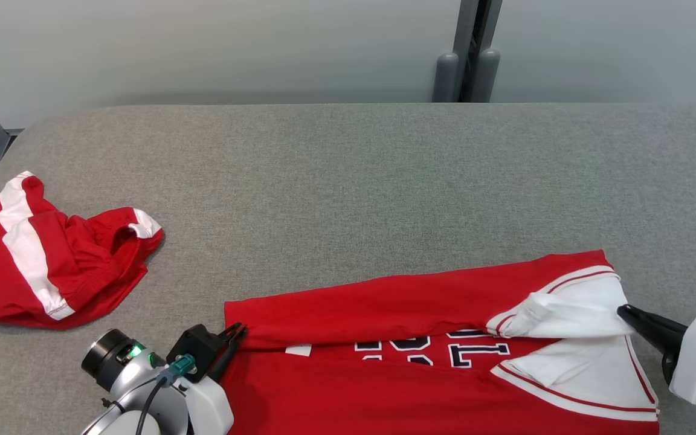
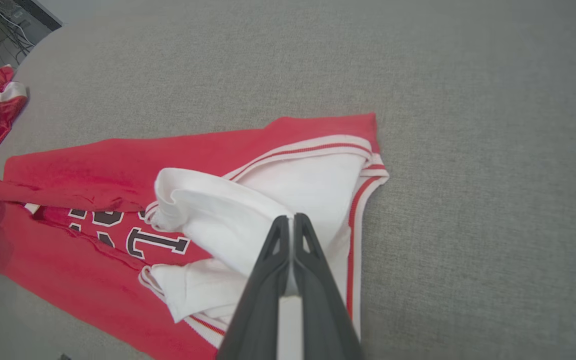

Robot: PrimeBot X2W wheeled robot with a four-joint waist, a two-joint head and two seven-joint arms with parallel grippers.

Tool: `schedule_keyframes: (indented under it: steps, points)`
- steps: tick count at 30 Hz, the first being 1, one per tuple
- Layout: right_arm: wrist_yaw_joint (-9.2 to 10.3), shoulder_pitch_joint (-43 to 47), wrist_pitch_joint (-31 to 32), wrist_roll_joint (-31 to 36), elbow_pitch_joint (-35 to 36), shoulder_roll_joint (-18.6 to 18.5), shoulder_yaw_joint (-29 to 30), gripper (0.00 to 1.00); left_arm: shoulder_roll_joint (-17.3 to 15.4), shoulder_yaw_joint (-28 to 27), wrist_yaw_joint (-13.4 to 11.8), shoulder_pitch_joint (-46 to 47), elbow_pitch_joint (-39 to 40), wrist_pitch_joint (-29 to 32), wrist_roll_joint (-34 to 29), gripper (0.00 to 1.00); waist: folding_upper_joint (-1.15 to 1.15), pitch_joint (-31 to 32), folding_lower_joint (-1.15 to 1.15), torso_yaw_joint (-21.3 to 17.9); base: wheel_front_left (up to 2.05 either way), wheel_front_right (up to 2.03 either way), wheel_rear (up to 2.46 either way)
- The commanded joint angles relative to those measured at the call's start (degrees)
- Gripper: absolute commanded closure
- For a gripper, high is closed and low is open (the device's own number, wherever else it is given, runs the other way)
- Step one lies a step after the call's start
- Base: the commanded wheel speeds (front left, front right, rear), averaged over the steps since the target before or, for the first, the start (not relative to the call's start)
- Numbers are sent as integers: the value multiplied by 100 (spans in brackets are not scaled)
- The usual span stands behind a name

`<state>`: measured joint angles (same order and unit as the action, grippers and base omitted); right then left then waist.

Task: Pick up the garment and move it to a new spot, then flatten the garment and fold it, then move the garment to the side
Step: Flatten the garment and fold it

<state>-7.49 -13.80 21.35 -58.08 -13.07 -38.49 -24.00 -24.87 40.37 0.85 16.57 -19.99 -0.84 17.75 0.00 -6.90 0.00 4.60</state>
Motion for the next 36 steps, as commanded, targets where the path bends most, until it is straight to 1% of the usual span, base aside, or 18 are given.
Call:
schedule_keyframes:
  steps: [1, 11, 15, 16, 17, 18, 20, 21, 22, 23, 24, 25, 27, 28, 31, 34, 35, 36]
  points:
    - [0, 136, 154, 41, 98, -22, 97, 100, -69, 10, 18, -61, 41, 35, 35, 100, 0, 2, 0, -2, 0, 0, 0]
    - [0, 622, 1036, 312, 624, 179, 733, 100, -141, 93, -7, -108, 173, 163, 60, 100, 0, 35, 0, 10, 0, 0, 0]
    - [0, 823, 1260, 433, 663, 368, 981, 100, -156, 120, 8, -121, 163, 182, 87, 100, 0, 62, 0, 17, 0, 0, 0]
    - [0, 860, 1305, 503, 670, 405, 1022, 76, -160, 135, 29, -121, 154, 200, 97, 100, 0, 75, 0, 20, 0, 0, 0]
    - [0, 897, 1367, 555, 672, 453, 1064, 29, -165, 145, 43, -128, 147, 212, 109, 100, 0, 86, 0, 21, 0, 0, 0]
    - [0, 950, 1437, 599, 676, 516, 1105, 0, -178, 167, 68, -141, 134, 244, 121, 100, 0, 98, 0, 19, 0, 0, 0]
    - [0, 1022, 1582, 673, 685, 596, 1205, 0, -194, 186, 82, -165, 126, 296, 145, 100, 0, 123, 0, 16, 0, 0, 0]
    - [0, 1059, 1646, 716, 708, 630, 1251, 0, -198, 187, 86, -178, 129, 311, 162, 95, 0, 135, 0, 13, 0, 0, 0]
    - [0, 1098, 1719, 769, 721, 660, 1297, 0, -198, 179, 72, -196, 128, 336, 176, 67, 0, 148, 0, 12, 0, 0, 0]
    - [0, 1139, 1788, 832, 726, 677, 1365, 0, -203, 163, 26, -209, 136, 316, 186, 29, 0, 164, 0, 10, 0, 0, 0]
    - [0, 1177, 1863, 883, 759, 688, 1413, 0, -210, 153, -15, -209, 155, 286, 167, 0, 0, 178, 0, 7, 0, 0, 0]
    - [0, 1198, 1907, 931, 794, 710, 1469, 0, -211, 133, -63, -207, 164, 264, 165, 0, 0, 192, 0, 4, 0, 0, 0]
    - [0, 1186, 1795, 1140, 895, 828, 1762, 0, -221, 89, -140, -208, 212, 223, 201, 0, 0, 229, 0, -7, 0, 0, 0]
    - [0, 1186, 1795, 1140, 895, 828, 1762, 0, -221, 89, -140, -208, 212, 223, 201, 0, 0, 229, 0, -7, 0, 0, 0]
    - [0, 1111, 1389, 1427, 986, 984, 2036, 0, -175, -60, -304, -194, 297, 70, 272, 0, 0, 249, 0, -16, 0, 0, 0]
    - [0, 1075, 796, 1713, 1030, 1132, 2177, 0, -41, -277, -532, -193, 410, -219, 392, 0, 0, 258, 0, -17, 0, 0, 0]
    - [0, 1059, 310, 1912, 1044, 1241, 2195, 0, 53, -445, -685, -212, 475, -460, 501, 0, 0, 247, 0, -24, 0, 0, 0]
    - [0, 1063, 35, 1998, 1037, 1292, 2177, 0, 129, -561, -764, -238, 506, -597, 581, 0, 0, 237, 0, -28, 0, 0, 0]
